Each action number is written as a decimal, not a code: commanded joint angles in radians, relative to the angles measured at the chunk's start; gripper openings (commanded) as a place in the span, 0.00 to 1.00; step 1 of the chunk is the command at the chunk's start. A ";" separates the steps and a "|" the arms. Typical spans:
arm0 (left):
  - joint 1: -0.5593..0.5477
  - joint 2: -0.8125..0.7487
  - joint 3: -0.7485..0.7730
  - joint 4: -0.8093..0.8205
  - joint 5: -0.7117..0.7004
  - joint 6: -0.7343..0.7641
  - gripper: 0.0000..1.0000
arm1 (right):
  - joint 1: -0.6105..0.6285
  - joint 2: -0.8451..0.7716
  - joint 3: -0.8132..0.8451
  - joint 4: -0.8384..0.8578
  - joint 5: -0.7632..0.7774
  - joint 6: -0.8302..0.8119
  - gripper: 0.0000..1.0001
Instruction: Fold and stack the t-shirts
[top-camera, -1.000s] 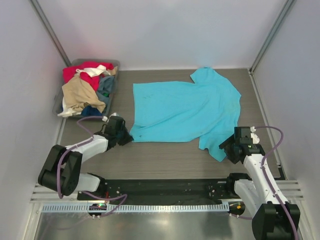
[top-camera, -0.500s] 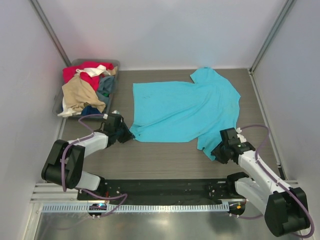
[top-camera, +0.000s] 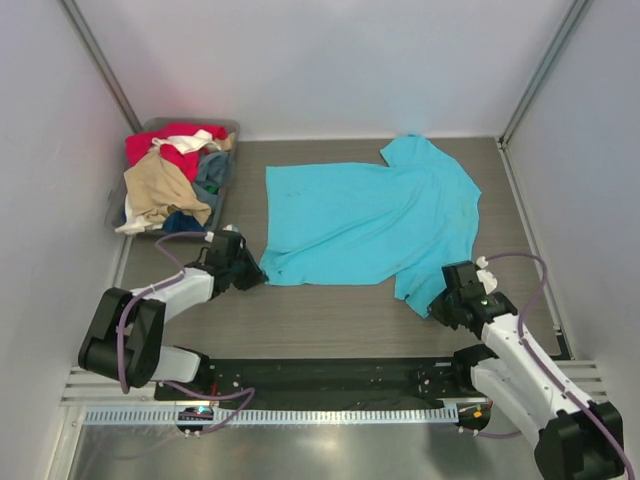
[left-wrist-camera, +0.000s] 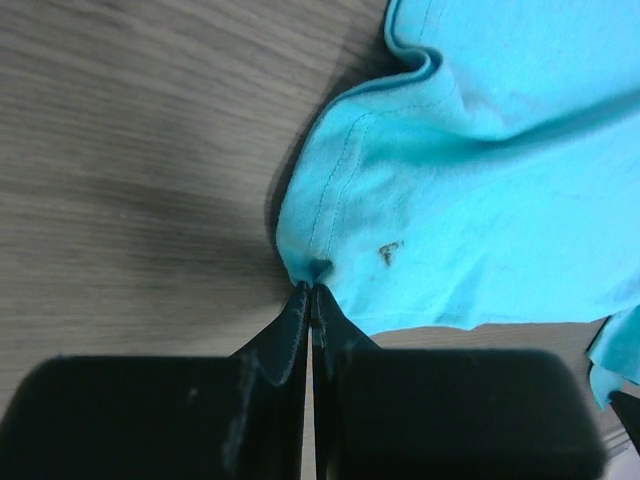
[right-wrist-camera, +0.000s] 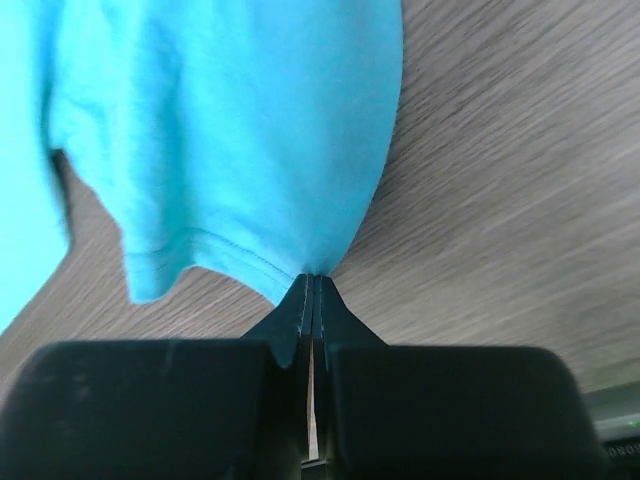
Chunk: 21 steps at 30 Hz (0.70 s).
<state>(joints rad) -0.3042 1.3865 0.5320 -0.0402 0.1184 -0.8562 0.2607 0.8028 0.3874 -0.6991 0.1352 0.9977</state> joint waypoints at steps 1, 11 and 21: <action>0.004 -0.076 -0.007 -0.084 0.027 0.011 0.00 | 0.006 -0.109 0.083 -0.078 0.085 0.010 0.01; 0.001 -0.328 -0.007 -0.323 0.029 0.011 0.00 | 0.006 -0.295 0.303 -0.381 0.225 0.036 0.01; -0.027 -0.492 -0.015 -0.500 -0.011 -0.023 0.00 | 0.006 -0.415 0.488 -0.583 0.425 0.121 0.01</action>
<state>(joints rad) -0.3180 0.9154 0.5198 -0.4618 0.1238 -0.8623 0.2607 0.3950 0.7982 -1.2110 0.4351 1.0752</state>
